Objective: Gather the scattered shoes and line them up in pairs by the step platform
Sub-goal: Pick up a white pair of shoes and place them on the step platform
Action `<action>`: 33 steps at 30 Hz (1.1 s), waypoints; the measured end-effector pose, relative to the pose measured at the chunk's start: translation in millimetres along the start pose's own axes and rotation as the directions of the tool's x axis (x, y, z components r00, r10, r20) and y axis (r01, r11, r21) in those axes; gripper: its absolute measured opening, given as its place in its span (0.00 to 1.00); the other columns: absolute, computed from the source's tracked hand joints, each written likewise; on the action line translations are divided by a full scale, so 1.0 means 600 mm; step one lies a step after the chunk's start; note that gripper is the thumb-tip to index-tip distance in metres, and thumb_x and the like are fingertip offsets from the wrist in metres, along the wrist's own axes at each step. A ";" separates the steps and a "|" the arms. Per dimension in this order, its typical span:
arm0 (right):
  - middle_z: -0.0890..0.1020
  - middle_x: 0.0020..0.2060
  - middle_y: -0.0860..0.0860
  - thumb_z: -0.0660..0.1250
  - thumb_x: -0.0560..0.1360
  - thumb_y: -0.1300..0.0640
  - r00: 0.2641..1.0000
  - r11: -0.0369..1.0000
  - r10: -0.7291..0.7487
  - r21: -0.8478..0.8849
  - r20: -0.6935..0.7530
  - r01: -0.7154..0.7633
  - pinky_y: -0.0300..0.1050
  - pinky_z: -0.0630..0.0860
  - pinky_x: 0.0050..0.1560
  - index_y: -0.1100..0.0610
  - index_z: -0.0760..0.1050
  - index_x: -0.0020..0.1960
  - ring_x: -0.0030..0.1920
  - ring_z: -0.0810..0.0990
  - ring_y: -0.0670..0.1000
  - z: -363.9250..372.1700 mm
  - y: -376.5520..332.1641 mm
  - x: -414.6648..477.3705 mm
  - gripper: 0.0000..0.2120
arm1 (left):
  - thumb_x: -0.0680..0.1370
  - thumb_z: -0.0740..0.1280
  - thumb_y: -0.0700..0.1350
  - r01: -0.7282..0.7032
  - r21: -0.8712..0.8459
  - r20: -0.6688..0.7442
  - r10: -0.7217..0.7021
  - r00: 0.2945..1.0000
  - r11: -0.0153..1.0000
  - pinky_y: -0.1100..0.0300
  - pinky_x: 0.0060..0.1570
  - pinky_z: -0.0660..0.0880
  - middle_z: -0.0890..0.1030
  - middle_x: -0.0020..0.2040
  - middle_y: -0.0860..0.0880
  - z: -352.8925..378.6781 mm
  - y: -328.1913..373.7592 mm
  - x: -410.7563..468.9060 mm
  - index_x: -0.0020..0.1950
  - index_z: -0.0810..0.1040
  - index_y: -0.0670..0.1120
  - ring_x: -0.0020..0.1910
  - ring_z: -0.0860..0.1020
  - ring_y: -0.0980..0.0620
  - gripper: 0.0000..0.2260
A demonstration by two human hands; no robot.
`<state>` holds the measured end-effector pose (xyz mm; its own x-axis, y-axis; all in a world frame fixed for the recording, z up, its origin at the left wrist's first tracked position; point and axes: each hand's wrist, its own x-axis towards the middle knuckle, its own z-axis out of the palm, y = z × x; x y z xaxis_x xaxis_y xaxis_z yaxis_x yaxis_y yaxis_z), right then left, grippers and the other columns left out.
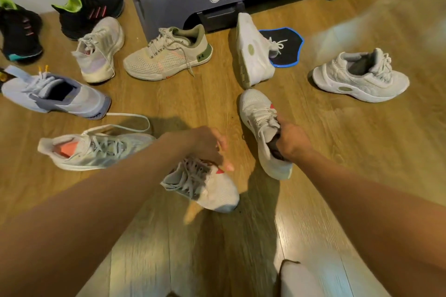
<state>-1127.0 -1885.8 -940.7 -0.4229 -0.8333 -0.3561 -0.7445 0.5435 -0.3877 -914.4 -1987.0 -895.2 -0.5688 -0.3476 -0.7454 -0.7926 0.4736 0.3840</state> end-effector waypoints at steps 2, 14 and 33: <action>0.79 0.59 0.60 0.61 0.74 0.62 1.000 0.999 -0.030 -0.020 0.005 0.030 0.49 0.72 0.54 0.53 0.64 0.73 0.58 0.76 0.62 -0.002 0.009 -0.003 0.28 | 0.60 0.75 0.68 0.026 0.285 0.123 -0.064 0.990 0.958 0.56 0.50 0.71 0.73 0.59 0.55 0.005 -0.028 -0.025 0.65 0.71 0.54 0.53 0.72 0.52 0.38; 0.78 0.60 0.58 0.58 0.77 0.62 0.998 0.999 0.032 0.040 0.053 -0.035 0.46 0.71 0.54 0.53 0.66 0.72 0.59 0.75 0.60 -0.008 -0.010 0.000 0.24 | 0.69 0.74 0.58 -0.039 0.834 -0.012 0.090 0.996 0.550 0.46 0.59 0.72 0.66 0.70 0.45 0.078 -0.029 -0.055 0.75 0.55 0.51 0.65 0.70 0.43 0.42; 0.66 0.66 0.60 0.71 0.71 0.48 0.986 0.979 0.132 -0.166 0.100 -0.114 0.58 0.74 0.58 0.51 0.47 0.77 0.63 0.71 0.63 0.001 -0.061 -0.002 0.45 | 0.74 0.66 0.64 0.239 -0.485 -0.485 -0.486 0.727 0.841 0.52 0.54 0.72 0.72 0.68 0.41 0.012 -0.031 0.048 0.75 0.53 0.41 0.62 0.73 0.40 0.41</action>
<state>-1098.8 -1904.7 -926.3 -0.4631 -0.7401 -0.4876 -0.7671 0.6103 -0.1978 -914.5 -1999.9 -927.8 -0.1344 -0.8757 -0.4637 -0.9089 -0.0774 0.4097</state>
